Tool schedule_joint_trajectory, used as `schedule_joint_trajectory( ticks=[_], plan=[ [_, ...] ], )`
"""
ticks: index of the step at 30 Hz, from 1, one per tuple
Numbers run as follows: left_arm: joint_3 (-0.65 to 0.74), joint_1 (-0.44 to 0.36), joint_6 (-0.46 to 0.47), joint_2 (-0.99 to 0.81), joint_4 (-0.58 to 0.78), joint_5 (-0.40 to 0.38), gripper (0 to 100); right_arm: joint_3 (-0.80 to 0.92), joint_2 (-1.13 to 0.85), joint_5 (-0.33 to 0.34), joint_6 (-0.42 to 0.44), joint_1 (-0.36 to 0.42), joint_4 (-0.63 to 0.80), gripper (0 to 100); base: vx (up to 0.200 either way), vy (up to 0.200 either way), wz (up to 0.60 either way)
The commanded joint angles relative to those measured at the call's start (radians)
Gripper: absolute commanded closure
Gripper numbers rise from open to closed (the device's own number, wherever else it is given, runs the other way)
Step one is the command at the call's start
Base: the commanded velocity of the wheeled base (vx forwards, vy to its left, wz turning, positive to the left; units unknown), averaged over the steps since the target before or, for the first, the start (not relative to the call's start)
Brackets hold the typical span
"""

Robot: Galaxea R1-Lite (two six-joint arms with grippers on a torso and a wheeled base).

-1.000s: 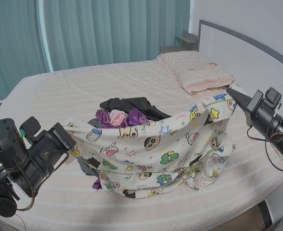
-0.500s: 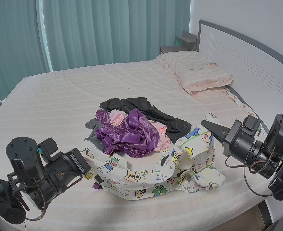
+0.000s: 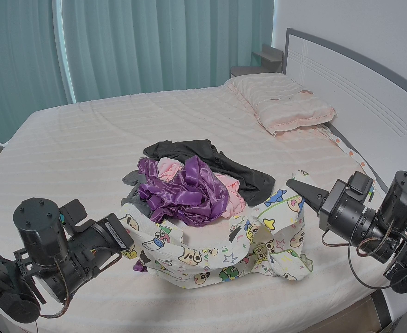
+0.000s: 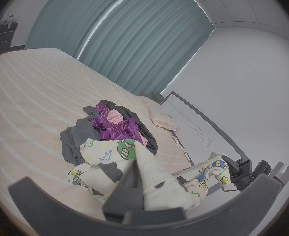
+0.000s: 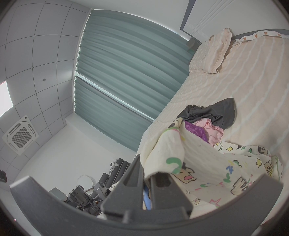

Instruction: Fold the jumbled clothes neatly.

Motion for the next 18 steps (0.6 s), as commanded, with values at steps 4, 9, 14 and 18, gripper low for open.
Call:
schedule_joint_trajectory(
  ticks=[4,9,14,18],
  plan=[
    [0.003,0.000,0.000,-0.027,0.000,0.001,100,-0.002,-0.042,0.001,0.000,-0.002,0.000,100,-0.200,0.000,0.00],
    [0.009,-0.002,0.003,-0.042,-0.001,0.006,100,0.000,-0.053,0.001,-0.002,-0.003,0.000,100,-0.120,0.000,0.00],
    [0.004,-0.002,0.000,-0.076,-0.001,0.023,100,-0.002,-0.051,0.001,-0.002,-0.005,0.000,100,0.000,0.000,0.00],
    [0.006,-0.002,-0.002,-0.085,-0.001,0.024,100,-0.002,-0.047,0.001,-0.002,-0.007,0.000,100,0.000,0.000,0.00]
  ],
)
